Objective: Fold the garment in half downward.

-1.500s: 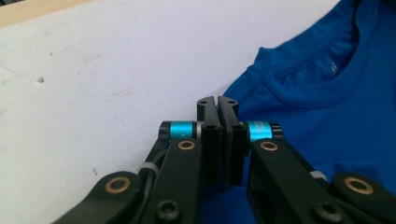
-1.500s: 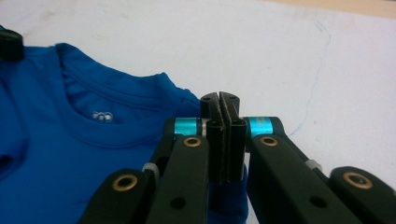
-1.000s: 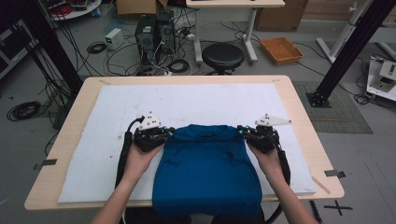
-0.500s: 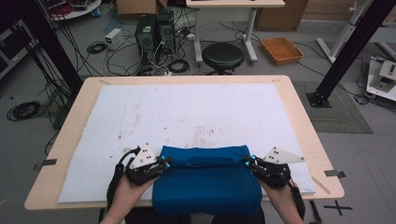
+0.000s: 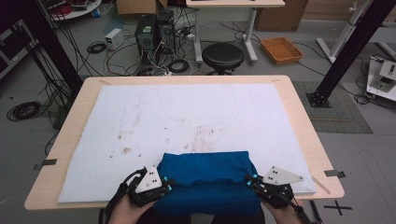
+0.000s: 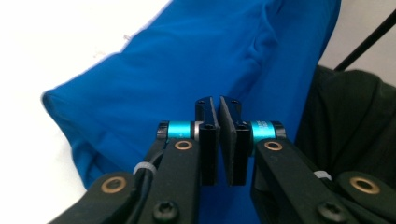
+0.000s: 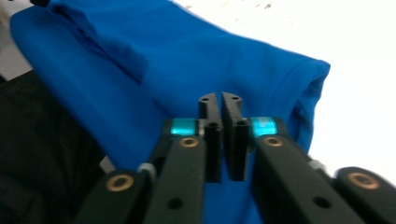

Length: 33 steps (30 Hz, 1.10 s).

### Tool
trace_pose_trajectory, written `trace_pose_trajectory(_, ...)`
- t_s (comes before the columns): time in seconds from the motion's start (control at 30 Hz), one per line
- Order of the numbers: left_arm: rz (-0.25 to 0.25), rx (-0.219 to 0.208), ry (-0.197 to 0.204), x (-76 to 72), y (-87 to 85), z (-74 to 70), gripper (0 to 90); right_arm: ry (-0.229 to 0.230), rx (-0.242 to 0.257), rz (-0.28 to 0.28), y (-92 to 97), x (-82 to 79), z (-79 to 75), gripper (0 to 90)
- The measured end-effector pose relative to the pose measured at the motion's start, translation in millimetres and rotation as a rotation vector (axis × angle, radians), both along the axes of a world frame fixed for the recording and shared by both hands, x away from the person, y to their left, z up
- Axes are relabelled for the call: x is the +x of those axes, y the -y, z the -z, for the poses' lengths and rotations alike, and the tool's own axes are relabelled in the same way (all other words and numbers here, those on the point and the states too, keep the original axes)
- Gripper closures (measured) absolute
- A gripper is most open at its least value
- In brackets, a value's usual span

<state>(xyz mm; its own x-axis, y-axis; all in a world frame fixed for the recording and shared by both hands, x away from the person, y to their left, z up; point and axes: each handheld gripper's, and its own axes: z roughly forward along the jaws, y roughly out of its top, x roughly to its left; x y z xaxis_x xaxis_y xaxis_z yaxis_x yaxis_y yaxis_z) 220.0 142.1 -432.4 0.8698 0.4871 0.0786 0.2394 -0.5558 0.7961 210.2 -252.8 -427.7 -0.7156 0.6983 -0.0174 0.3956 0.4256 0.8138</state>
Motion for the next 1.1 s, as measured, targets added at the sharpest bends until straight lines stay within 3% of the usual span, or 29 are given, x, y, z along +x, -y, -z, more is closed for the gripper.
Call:
trace_pose_trajectory(0.03,0.001,0.008,-0.001,-1.0,0.1,0.6,83.6,0.0,0.0,0.0,0.0,0.0,0.0,85.5)
trace_pose_trajectory(0.13,0.009,0.014,-0.009,-4.8,0.0,0.9,72.4,-0.011,-0.001,-0.009,4.6,-3.8,0.3,78.6)
trace_pose_trajectory(0.23,0.0,-0.007,-0.008,-4.2,-1.0,-3.5,65.3,0.007,0.008,0.014,11.5,-3.8,-2.7,75.9)
trace_pose_trajectory(0.33,-0.044,-0.052,-0.005,6.1,-3.7,-10.6,57.9,0.013,0.062,0.094,19.9,10.4,-9.8,68.0)
trace_pose_trajectory(0.37,-0.067,-0.067,-0.003,11.2,-5.0,-12.7,57.9,0.013,0.062,0.094,19.9,10.4,-9.8,68.0)
trace_pose_trajectory(0.4,-0.091,-0.08,-0.004,16.9,-6.5,-14.7,57.1,0.014,0.096,0.13,22.1,22.3,-12.9,63.9)
trace_pose_trajectory(0.5,-0.16,-0.117,0.009,34.8,-10.3,-18.0,55.6,0.006,0.124,0.169,22.7,35.7,-15.2,62.5)
trace_pose_trajectory(0.57,-0.217,-0.145,-0.004,52.0,-12.8,-17.3,54.4,-0.022,0.164,0.215,21.7,55.9,-15.1,58.4)
trace_pose_trajectory(0.7,-0.265,-0.15,-0.02,66.8,-14.0,-13.1,52.4,-0.061,0.193,0.246,18.5,73.4,-11.7,56.8)
trace_pose_trajectory(0.9,-0.325,-0.14,-0.093,87.6,-18.1,0.5,52.0,-0.143,0.167,0.283,9.9,95.4,1.5,52.6)
trace_pose_trajectory(1.0,-0.345,-0.142,-0.125,90.5,-21.7,7.7,52.1,-0.192,0.145,0.283,8.4,101.4,8.7,52.7)
trace_pose_trajectory(1.1,-0.361,-0.152,-0.161,88.7,-26.2,14.6,52.3,-0.243,0.128,0.27,10.7,104.5,18.0,58.2)
